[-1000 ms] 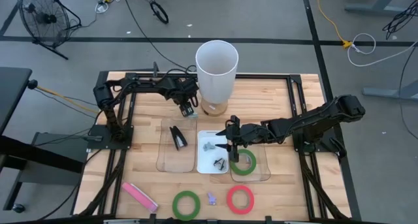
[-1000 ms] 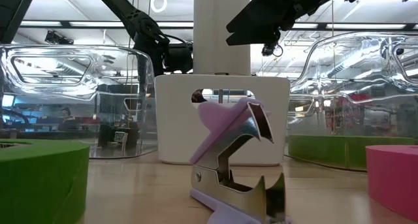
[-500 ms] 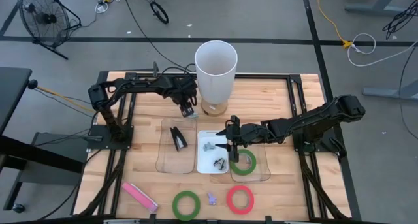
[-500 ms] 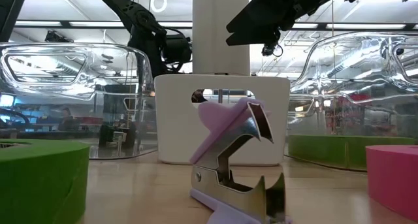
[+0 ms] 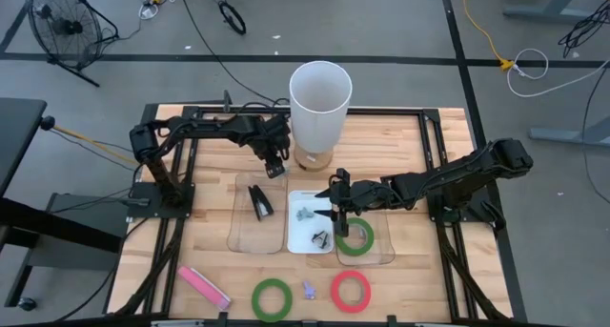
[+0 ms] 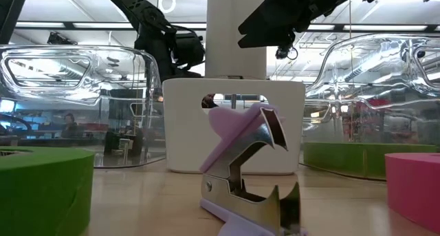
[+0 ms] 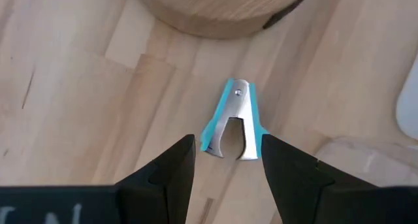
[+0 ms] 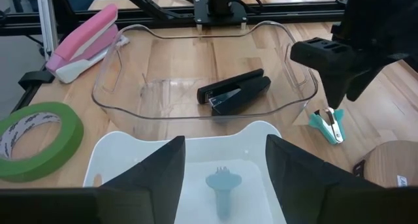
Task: Pick and place Stapler, Stapler remover, tape
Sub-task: Put the light blue staple remover into the white bin
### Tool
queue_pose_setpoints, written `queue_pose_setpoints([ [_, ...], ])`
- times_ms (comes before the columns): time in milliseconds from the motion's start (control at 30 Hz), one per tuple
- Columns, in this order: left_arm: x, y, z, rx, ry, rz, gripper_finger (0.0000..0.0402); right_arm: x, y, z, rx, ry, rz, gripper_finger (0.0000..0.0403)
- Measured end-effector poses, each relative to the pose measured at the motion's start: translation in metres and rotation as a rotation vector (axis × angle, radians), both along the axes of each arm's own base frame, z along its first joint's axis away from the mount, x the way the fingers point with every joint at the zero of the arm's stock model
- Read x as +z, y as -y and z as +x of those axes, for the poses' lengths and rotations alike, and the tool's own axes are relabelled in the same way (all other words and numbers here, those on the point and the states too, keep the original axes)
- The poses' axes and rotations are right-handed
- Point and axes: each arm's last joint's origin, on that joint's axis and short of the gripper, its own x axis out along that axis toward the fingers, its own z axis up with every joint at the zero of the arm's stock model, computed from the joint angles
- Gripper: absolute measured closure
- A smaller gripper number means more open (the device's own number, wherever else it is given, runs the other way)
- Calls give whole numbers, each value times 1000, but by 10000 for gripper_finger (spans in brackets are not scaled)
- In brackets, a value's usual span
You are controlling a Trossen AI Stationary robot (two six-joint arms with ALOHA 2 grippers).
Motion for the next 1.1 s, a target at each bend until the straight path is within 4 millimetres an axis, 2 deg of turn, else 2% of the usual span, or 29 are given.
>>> queue_pose_setpoints([
  [133,-1,-1,0,16,-25,47,220,0,0,0,1,0,3,191],
  [633,-3,-1,0,27,-26,40,220,0,0,0,1,0,3,191],
  [867,-18,-3,5,31,-39,10,220,0,0,0,2,2,4,191],
  [1100,-20,-3,6,20,-27,-7,233,0,0,0,8,4,7,191],
])
